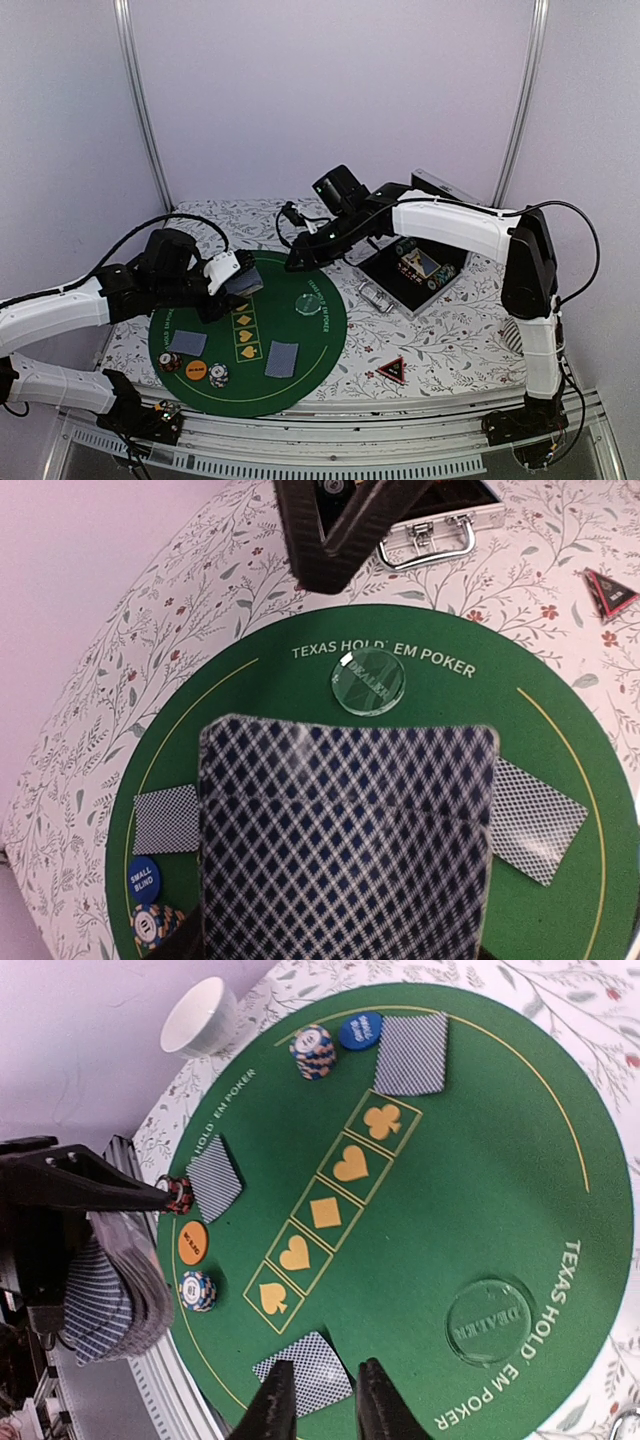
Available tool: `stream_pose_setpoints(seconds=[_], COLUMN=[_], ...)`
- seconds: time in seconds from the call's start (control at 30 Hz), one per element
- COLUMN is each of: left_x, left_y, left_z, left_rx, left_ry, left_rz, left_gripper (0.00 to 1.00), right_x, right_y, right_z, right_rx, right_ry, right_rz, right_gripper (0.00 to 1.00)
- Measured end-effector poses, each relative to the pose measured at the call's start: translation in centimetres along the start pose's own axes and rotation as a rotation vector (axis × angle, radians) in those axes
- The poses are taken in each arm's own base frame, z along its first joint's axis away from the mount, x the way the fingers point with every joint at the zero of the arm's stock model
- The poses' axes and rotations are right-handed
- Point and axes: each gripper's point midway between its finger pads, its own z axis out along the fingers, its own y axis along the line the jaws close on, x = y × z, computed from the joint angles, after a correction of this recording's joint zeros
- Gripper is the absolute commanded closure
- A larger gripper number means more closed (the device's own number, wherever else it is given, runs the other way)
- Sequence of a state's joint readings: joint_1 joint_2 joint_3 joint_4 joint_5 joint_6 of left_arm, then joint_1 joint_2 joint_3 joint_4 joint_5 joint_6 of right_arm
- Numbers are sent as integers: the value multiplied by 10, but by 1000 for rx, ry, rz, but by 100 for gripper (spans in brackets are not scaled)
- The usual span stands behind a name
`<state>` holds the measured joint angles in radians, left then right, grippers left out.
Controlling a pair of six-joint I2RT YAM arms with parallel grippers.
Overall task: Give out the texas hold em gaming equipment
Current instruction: Pick up the poker card from the poker table mat.
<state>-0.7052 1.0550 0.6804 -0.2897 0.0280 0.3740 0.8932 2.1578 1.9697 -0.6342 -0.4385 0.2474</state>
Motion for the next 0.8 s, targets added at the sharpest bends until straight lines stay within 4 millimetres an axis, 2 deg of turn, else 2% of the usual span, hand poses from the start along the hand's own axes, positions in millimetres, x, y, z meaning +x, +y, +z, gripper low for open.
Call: stream_pose_setpoints(seconds=[0.1, 0.27, 0.37, 0.57, 0.6, 0.8], left_x=[1, 3, 3, 2, 2, 0], left_y=[3, 7, 7, 8, 8, 9], left_z=[0, 0, 0, -1, -1, -3], left_rx=[-15, -39, -43, -46, -46, -49], left_ry=[6, 17, 18, 15, 14, 6], left_rz=[0, 0, -1, -1, -1, -1], left_gripper=[51, 51, 51, 51, 51, 51], right_x=[23, 71, 107, 178, 182, 169], right_y=[-11, -13, -9, -16, -14, -5], right_z=[3, 24, 37, 59, 61, 72], right_rx=[38, 57, 41, 14, 1, -54], right_ry=[48, 175, 257, 375, 375, 308], right_rz=[23, 56, 111, 299, 324, 409], right_gripper=[68, 63, 62, 60, 60, 61])
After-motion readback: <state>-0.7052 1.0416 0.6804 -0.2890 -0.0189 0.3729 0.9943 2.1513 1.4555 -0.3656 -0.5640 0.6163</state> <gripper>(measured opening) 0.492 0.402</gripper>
